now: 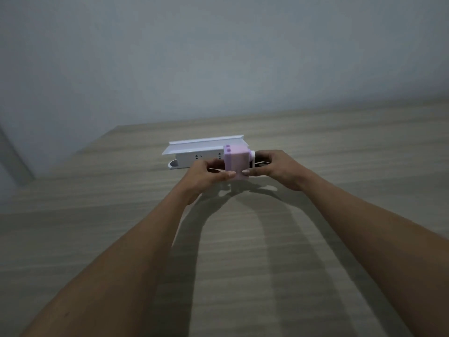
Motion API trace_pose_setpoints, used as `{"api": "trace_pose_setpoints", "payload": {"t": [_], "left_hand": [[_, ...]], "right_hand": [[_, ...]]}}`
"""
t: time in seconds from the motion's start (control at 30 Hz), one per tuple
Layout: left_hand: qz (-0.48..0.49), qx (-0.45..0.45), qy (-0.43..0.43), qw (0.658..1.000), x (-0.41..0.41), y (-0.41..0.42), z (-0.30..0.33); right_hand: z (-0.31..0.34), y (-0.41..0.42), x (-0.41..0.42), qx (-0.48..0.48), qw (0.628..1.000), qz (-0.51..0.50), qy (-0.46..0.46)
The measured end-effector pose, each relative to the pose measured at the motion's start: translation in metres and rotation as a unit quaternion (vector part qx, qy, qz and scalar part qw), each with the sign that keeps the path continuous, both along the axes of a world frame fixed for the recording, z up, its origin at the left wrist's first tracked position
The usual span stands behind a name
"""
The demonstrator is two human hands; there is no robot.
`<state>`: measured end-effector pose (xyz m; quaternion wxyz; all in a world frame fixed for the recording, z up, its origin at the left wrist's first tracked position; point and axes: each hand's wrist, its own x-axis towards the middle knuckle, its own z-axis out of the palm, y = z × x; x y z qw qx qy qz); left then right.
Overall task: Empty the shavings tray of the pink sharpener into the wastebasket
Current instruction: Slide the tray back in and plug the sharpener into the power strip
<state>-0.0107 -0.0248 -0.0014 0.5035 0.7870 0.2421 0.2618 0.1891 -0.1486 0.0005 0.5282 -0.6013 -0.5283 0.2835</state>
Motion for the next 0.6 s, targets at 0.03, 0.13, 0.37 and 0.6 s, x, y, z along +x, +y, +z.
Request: {"api": "trace_pose_setpoints", "payload": {"t": [0.03,0.13,0.37,0.6], "left_hand": [[-0.001,-0.004,0.003,1.0,0.004,0.007,-0.002],[-0.005,-0.018,0.013,1.0,0.018,0.027,-0.01],[0.014,-0.05,0.018,0.999,0.047,0.062,-0.031],[0.012,-0.052,0.035,0.998,0.055,0.072,-0.032]], "right_hand": [[-0.003,0.007,0.004,-0.001,1.0,-0.001,-0.001],[-0.01,0.028,0.017,-0.005,1.0,-0.001,0.0],[-0.025,0.062,0.04,-0.024,0.999,-0.001,0.029],[-0.03,0.072,0.048,-0.035,0.999,-0.016,0.018]]}}
